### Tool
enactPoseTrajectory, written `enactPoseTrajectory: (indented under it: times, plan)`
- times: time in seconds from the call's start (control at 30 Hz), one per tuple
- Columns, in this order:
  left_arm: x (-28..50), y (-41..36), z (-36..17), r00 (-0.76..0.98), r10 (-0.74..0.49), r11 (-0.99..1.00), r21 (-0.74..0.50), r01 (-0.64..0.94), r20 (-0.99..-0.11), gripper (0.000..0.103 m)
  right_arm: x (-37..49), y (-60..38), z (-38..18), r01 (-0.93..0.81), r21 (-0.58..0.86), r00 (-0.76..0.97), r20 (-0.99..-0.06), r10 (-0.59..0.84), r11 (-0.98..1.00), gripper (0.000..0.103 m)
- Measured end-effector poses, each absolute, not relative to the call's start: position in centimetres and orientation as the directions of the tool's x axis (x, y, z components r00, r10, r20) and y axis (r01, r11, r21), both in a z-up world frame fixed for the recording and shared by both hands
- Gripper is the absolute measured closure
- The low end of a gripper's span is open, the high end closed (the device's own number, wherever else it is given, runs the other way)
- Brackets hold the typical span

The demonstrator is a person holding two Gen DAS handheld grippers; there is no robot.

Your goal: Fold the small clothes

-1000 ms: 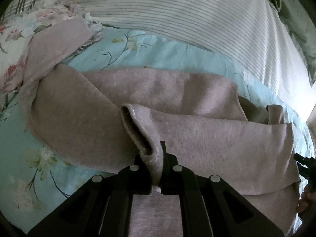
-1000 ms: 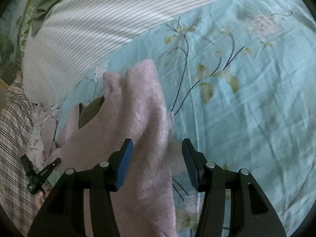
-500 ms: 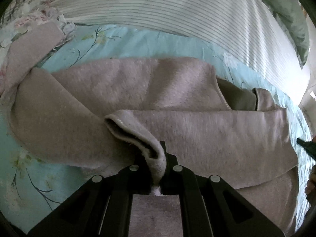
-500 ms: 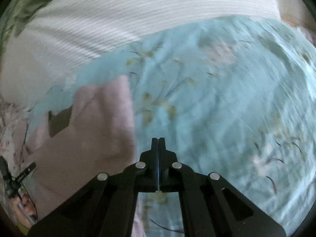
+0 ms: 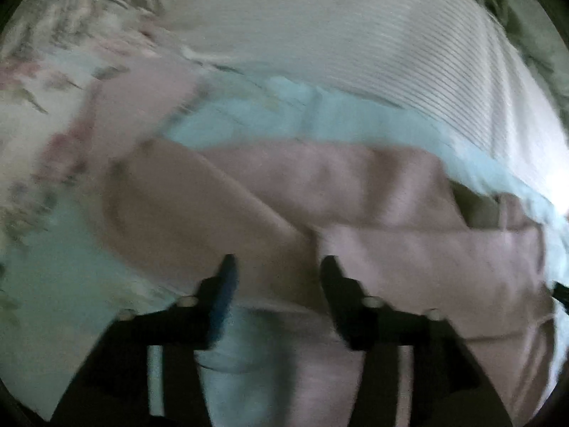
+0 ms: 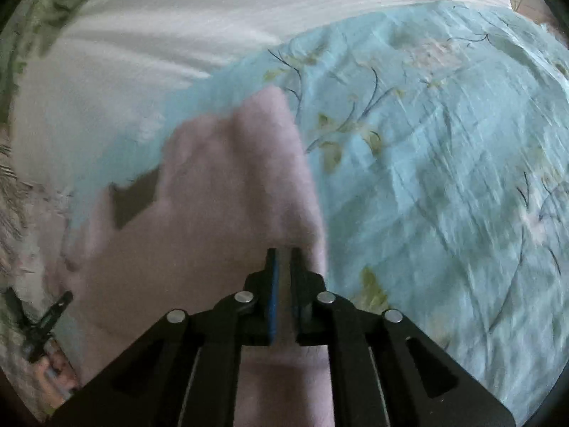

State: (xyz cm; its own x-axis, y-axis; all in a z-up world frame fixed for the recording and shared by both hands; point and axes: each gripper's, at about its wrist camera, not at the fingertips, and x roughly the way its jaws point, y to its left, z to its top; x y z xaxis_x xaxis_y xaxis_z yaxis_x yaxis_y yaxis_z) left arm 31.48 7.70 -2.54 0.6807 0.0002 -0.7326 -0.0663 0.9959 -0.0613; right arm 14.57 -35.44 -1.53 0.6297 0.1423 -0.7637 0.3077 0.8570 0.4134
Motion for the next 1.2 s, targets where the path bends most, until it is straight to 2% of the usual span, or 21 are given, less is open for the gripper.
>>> enactPoseTrajectory:
  times: [0.03, 0.07, 0.1, 0.3, 0.47, 0.53, 0.57, 0.6, 0.67, 0.9, 1.03, 1.2]
  plan:
    - [31.9, 8.6, -2.0, 0.684, 0.057, 0.994, -0.021, -0.105, -0.728, 0.032, 14.0, -34.8, -0.8, 0.265, 0.458, 0.649, -0.736, 0.194, 0.849, 0.064]
    - [32.6, 9.5, -1.5, 0.684, 0.113, 0.989, 0.019, -0.144, -0.721, 0.03, 13.4, -33.9, -0.1, 0.219, 0.494, 0.665, -0.707, 0.241, 0.842, 0.053]
    - [33.1, 10.1, -1.2, 0.686, 0.136, 0.987, 0.035, -0.158, -0.715, 0.029, 12.9, -33.1, 0.4, 0.189, 0.508, 0.675, -0.689, 0.265, 0.84, 0.038]
    - [40.4, 14.3, -0.8, 0.657, 0.34, 0.94, 0.245, -0.236, -0.673, 0.025, 10.9, -27.0, 1.7, 0.022, 0.602, 0.664, -0.606, 0.439, 0.798, 0.038]
    - [46.1, 17.7, -3.1, 0.587, 0.39, 0.921, 0.301, -0.249, -0.709, 0.025, 10.3, -23.5, 1.3, -0.014, 0.613, 0.608, -0.622, 0.493, 0.79, 0.038]
    - [47.8, 18.9, -3.9, 0.564, 0.393, 0.92, 0.301, -0.253, -0.727, 0.044, 11.0, -22.8, 0.8, -0.018, 0.608, 0.59, -0.634, 0.499, 0.794, 0.038]
    - [48.3, 19.6, -4.2, 0.552, 0.386, 0.922, 0.287, -0.26, -0.739, 0.081, 10.9, -22.5, 0.6, -0.021, 0.604, 0.582, -0.641, 0.501, 0.797, 0.038]
    - [48.7, 20.6, -4.4, 0.545, 0.358, 0.931, 0.246, -0.27, -0.758, 0.099, 10.7, -22.7, 0.4, -0.022, 0.599, 0.576, -0.647, 0.5, 0.8, 0.038]
    - [47.9, 22.6, -3.5, 0.588, 0.25, 0.955, 0.094, -0.283, -0.769, 0.1, 10.9, -22.6, 0.1, -0.018, 0.59, 0.569, -0.658, 0.493, 0.807, 0.038]
    - [40.6, 21.5, 1.6, 0.765, 0.002, 0.979, -0.155, -0.132, -0.644, 0.1, 10.1, -22.6, -0.1, -0.014, 0.603, 0.586, -0.641, 0.495, 0.798, 0.038]
    - [35.4, 16.3, 4.6, 0.806, -0.2, 0.955, -0.293, 0.034, -0.557, 0.1, 9.7, -22.3, 0.0, -0.028, 0.621, 0.595, -0.62, 0.512, 0.784, 0.038]
    - [31.2, 7.7, 6.3, 0.785, -0.388, 0.897, -0.394, 0.201, -0.482, 0.1, 8.9, -23.1, 0.5, -0.022, 0.636, 0.625, -0.593, 0.507, 0.771, 0.038]
